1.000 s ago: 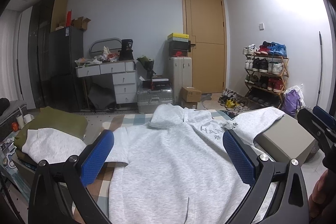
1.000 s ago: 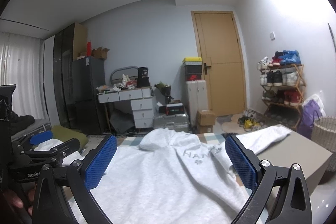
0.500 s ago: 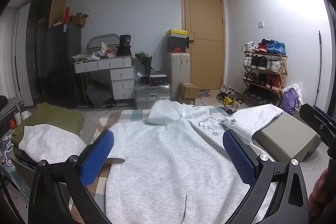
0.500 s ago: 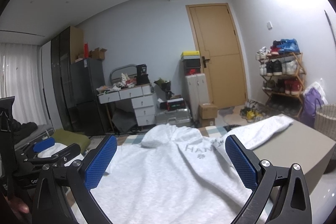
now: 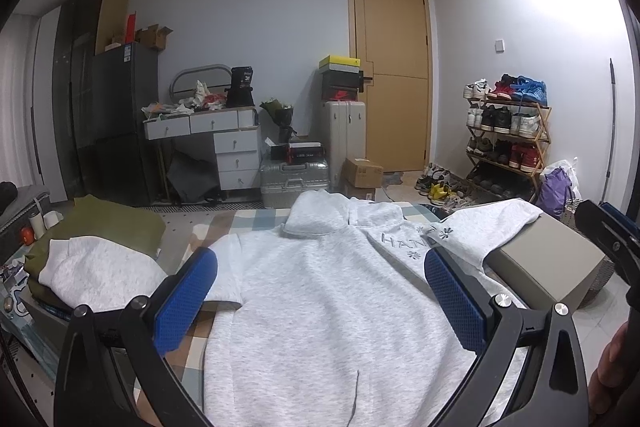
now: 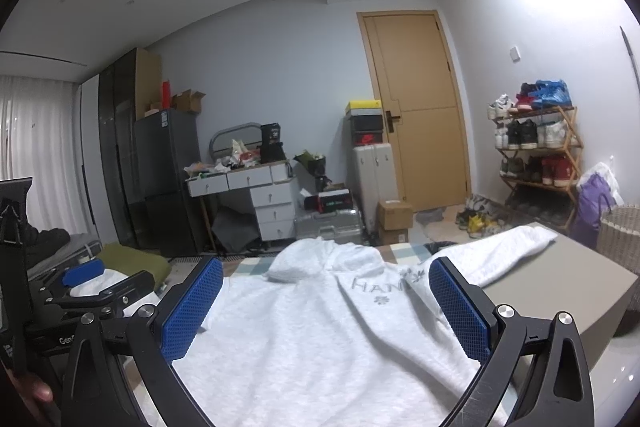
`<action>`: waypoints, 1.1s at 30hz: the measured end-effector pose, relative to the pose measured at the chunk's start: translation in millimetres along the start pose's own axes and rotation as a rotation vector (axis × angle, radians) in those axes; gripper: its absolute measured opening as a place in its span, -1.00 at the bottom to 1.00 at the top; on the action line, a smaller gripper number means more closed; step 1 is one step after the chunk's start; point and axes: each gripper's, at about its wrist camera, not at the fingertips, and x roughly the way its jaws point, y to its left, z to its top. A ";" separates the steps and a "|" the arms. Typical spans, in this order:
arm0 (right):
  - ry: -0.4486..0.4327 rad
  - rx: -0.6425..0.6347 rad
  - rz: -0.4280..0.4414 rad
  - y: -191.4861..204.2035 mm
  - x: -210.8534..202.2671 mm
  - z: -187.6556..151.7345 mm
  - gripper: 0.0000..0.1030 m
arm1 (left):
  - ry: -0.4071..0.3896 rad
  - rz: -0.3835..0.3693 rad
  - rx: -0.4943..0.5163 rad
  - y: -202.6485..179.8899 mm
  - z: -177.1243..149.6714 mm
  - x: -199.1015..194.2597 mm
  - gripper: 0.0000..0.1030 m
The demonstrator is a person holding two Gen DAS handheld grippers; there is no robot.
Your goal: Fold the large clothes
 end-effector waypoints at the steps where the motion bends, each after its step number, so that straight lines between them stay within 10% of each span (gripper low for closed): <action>1: -0.002 -0.002 -0.001 0.2 -0.1 -0.2 1.00 | -0.001 0.002 0.001 0.3 -0.2 0.0 0.97; 23: 0.074 0.013 -0.011 -12.7 25.1 -7.7 1.00 | 0.065 -0.001 -0.007 2.3 -7.8 28.7 0.97; 33: 0.182 0.124 -0.087 -125.5 105.2 -4.5 1.00 | 0.245 0.022 0.069 -8.9 -30.0 110.9 0.97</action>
